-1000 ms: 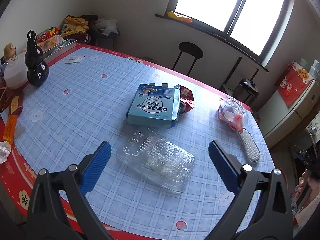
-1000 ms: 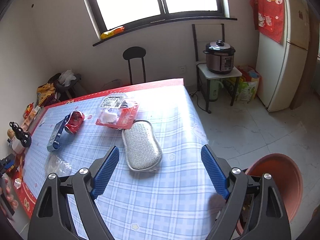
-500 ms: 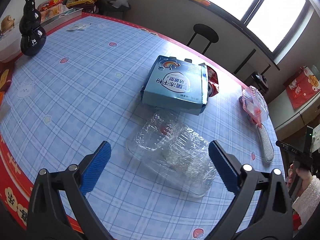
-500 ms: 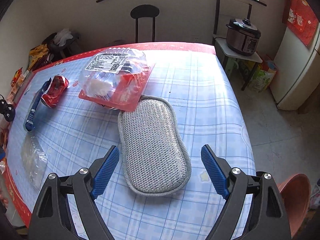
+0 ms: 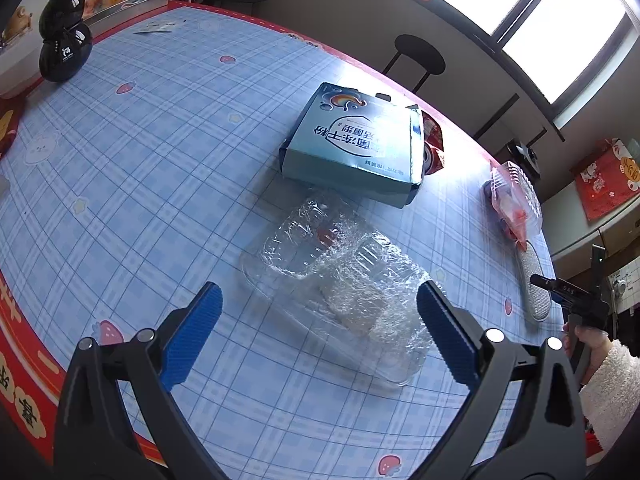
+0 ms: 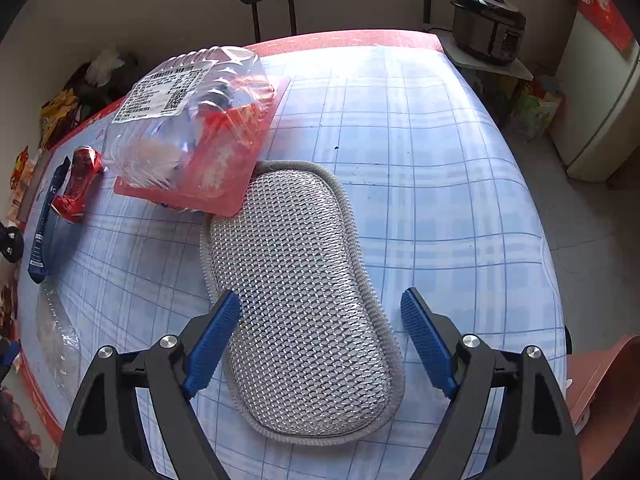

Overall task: Collect trash
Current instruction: 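Grasp the grey mesh sponge with the right tool, then grasp the blue box with the left tool while the right tool holds the sponge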

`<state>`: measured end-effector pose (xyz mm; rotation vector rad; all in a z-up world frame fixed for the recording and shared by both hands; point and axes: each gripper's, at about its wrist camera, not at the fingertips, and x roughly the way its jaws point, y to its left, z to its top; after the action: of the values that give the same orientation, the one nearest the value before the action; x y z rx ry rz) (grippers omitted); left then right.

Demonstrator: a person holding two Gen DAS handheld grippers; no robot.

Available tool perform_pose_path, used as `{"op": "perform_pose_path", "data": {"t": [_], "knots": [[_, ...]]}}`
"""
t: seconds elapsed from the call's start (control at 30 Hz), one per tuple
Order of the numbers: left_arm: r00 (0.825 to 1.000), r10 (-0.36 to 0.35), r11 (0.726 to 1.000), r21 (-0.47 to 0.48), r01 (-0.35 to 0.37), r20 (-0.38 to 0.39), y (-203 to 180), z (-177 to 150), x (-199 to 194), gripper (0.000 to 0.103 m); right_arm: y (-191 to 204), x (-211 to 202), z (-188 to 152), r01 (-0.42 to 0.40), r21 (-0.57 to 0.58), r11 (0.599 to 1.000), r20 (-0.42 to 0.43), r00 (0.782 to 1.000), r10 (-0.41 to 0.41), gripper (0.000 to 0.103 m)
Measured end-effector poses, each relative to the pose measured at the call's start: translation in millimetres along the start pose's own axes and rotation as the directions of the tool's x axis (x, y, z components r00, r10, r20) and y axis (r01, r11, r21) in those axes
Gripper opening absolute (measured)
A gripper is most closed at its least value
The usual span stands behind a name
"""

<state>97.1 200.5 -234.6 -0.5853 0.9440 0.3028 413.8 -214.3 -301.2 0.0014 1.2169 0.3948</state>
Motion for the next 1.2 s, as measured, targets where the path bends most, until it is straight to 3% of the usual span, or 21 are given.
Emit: {"op": "perform_pose_path", "data": {"t": [0.07,0.1,0.23,0.63,0.83,0.93,1.07,1.2], "knots": [[1.000,-0.008,1.000,-0.006,0.008,-0.008,-2.9,-0.1,2.4,0.096,4.6,-5.0,-5.1,-0.022,-0.006,1.000,-0.011,1.000,0.022,0.062],[1.000,-0.010,1.000,-0.007,0.010,-0.013,-5.0,-0.3,3.7,0.096,5.4,-9.6,-8.6,-0.045,-0.002,0.999,-0.002,0.999,0.045,0.051],[1.000,-0.018,1.000,0.011,0.019,-0.024,-16.8,-2.0,6.0,0.096,3.4,-37.2,-24.0,-0.118,0.041,0.992,0.050,0.992,0.116,0.024],[0.998,-0.044,0.999,-0.016,0.044,-0.040,-20.3,-1.8,6.4,0.096,56.6,-89.9,-64.0,-0.111,-0.122,0.986,0.085,0.989,0.121,0.018],[0.999,0.028,0.989,0.145,-0.030,0.022,-43.1,32.2,10.1,0.096,67.9,-91.1,-69.9,-0.095,-0.098,0.991,0.101,0.989,0.105,0.018],[0.989,0.128,0.937,0.318,-0.147,0.079,-73.6,43.9,26.1,0.096,67.1,-87.9,-73.0,-0.107,-0.073,0.992,0.094,0.989,0.113,0.018],[0.966,0.214,0.812,0.522,-0.260,0.148,-118.1,44.2,60.0,0.096,65.6,-83.1,-74.3,-0.102,-0.060,0.993,0.082,0.991,0.107,0.018],[0.943,0.275,0.724,0.605,-0.331,0.187,-140.0,42.0,93.7,0.096,60.7,-84.7,-74.4,-0.101,-0.042,0.994,0.089,0.991,0.104,0.018]]}}
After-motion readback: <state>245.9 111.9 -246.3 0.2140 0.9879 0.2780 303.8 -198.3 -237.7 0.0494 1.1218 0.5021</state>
